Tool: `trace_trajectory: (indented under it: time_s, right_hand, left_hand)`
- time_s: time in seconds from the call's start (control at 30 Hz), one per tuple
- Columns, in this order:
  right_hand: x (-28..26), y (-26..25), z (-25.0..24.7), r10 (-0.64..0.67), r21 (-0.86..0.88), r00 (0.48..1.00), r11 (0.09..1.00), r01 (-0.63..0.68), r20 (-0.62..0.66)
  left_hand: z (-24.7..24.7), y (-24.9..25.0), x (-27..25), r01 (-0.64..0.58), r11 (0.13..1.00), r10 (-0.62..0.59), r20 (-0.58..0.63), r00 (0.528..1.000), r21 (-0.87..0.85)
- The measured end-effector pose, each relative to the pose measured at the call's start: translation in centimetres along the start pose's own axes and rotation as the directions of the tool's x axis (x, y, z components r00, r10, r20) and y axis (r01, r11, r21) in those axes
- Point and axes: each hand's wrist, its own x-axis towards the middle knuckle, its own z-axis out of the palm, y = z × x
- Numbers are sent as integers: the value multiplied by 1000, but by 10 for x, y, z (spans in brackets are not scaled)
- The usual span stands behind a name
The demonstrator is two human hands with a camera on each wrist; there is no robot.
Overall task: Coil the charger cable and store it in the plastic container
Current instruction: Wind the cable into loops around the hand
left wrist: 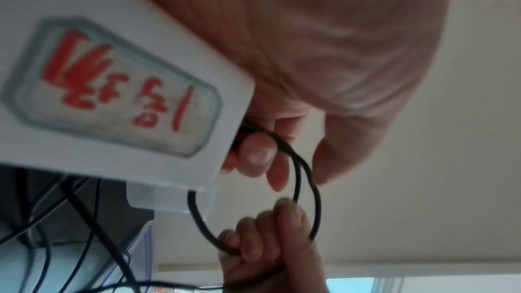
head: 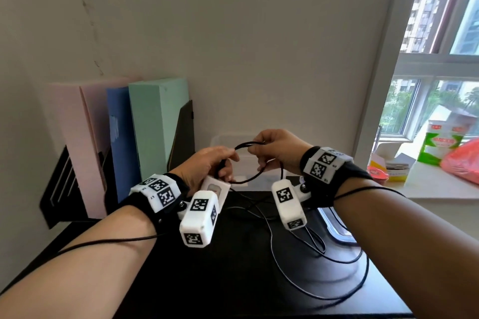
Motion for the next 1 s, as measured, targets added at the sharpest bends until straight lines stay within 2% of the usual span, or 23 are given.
trace_trajectory:
  time_s: [0.07, 0.13, 0.2, 0.3, 0.4, 0.5, 0.67, 0.73, 0.83, 1.0]
  right_hand:
    - [5, -2, 9, 1, 34, 998, 999, 1, -59]
    - [7, -7, 15, -24, 34, 996, 999, 27, -91]
    - [6, -11, 13, -32, 75, 996, 996, 38, -78]
    - [1, -11, 7, 0, 254, 999, 967, 8, -34]
    - [-1, -10, 2, 35, 466, 998, 885, -4, -59]
    - [0, -10, 1, 48, 593, 991, 805, 34, -122]
    - [3, -8, 2, 69, 781, 985, 620, 80, -156]
    - [3, -6, 4, 44, 806, 986, 583, 105, -160]
    - [2, -4, 7, -20, 792, 990, 598, 124, -140]
    - [2, -6, 8, -90, 745, 991, 654, 135, -102]
  left_hand:
    - [8, 3, 2, -4, 999, 3, 14, 1000, 51]
    - [13, 5, 3, -5, 1000, 4, 44, 999, 17]
    - [13, 8, 5, -2, 999, 4, 43, 999, -46]
    - [8, 8, 5, -24, 996, 25, 6, 1000, -82]
    - [10, 6, 6, -32, 999, 31, -27, 999, -29]
    - [12, 5, 5, -41, 999, 39, -67, 997, -24]
    - [13, 6, 5, -30, 992, 31, 6, 999, -126]
    - [14, 9, 6, -24, 992, 28, 29, 999, -123]
    - [14, 11, 8, -16, 999, 17, 8, 1000, -50]
    - [18, 10, 8, -35, 975, 46, -46, 998, 220]
